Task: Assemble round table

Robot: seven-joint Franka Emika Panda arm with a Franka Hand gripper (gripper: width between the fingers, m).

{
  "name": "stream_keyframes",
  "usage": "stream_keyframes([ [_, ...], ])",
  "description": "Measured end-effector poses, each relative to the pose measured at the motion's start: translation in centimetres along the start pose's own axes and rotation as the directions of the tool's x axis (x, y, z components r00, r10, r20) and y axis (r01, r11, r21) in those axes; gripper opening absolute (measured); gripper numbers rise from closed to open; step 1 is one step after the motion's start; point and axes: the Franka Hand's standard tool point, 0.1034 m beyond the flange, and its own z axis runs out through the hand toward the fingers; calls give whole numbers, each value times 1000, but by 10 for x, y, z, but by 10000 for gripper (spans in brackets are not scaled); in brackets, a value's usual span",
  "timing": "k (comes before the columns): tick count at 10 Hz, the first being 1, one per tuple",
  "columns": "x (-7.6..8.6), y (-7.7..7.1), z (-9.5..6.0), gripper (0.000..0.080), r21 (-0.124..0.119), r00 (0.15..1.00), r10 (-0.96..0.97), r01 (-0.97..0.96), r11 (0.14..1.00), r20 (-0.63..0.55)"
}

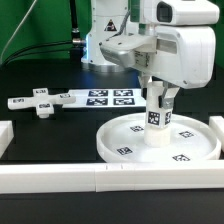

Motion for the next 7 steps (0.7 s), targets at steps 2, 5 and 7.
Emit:
stream_keyframes([
  [2,0,0,0,407,0,1000,29,-29,1000,0],
  [5,0,-2,1,409,8,960,279,-279,960,-1],
  [7,-1,-4,1,409,26,859,512,-512,859,-3],
])
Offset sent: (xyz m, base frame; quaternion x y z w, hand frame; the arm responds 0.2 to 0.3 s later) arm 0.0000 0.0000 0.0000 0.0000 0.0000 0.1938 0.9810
